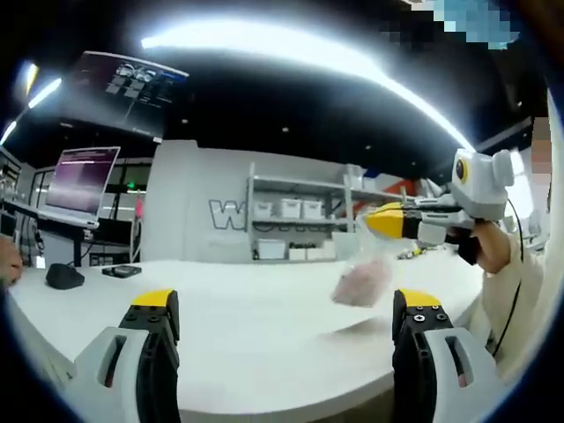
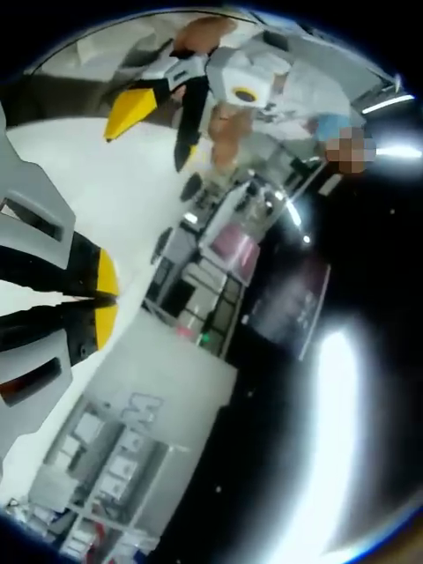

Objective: Open the resealable bag by pulling the two sides of the seal apart until the entire bag opening is separated and visibly accessible.

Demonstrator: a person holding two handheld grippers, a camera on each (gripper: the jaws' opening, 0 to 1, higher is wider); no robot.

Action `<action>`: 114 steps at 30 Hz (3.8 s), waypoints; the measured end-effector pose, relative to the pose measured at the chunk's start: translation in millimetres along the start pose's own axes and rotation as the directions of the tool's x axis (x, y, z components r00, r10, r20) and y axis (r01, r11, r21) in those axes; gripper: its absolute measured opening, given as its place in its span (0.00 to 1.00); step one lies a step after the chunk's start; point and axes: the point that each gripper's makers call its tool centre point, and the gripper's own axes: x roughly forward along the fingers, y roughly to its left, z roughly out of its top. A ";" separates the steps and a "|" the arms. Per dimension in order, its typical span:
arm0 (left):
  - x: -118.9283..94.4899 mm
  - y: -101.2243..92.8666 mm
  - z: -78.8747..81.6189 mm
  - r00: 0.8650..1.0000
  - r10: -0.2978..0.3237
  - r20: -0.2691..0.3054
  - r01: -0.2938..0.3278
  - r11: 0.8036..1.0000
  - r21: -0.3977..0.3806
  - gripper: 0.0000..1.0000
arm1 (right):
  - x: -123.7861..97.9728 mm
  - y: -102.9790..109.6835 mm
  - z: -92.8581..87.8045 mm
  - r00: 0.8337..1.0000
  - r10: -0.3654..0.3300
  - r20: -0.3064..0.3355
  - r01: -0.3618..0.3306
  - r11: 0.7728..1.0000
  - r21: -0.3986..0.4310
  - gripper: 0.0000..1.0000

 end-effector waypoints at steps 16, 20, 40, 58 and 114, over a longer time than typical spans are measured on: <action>-0.5 -4.6 -0.3 1.000 -0.005 0.001 0.005 1.000 -0.014 1.00 | 10.2 -8.4 3.8 1.000 0.009 -0.001 -0.009 0.999 -0.036 0.00; -0.9 -5.1 1.6 1.000 -0.009 0.005 0.009 1.000 -0.017 1.00 | 15.6 -9.8 4.1 1.000 0.013 -0.007 -0.014 0.998 -0.062 0.00; 1.9 -4.7 3.0 1.000 -0.010 0.000 0.010 1.000 -0.014 1.00 | 38.9 -18.1 -6.9 0.998 0.042 -0.055 -0.048 0.990 -0.129 0.00; -0.8 -0.6 -1.5 1.000 0.001 -0.010 -0.001 1.000 -0.020 0.99 | 59.8 -41.1 -14.3 0.996 0.077 -0.051 -0.073 0.993 0.088 0.00; -4.4 4.1 -2.5 1.000 0.013 -0.011 -0.013 1.000 -0.023 0.99 | 98.5 -69.1 -50.7 0.984 0.148 -0.099 -0.094 0.905 0.415 0.00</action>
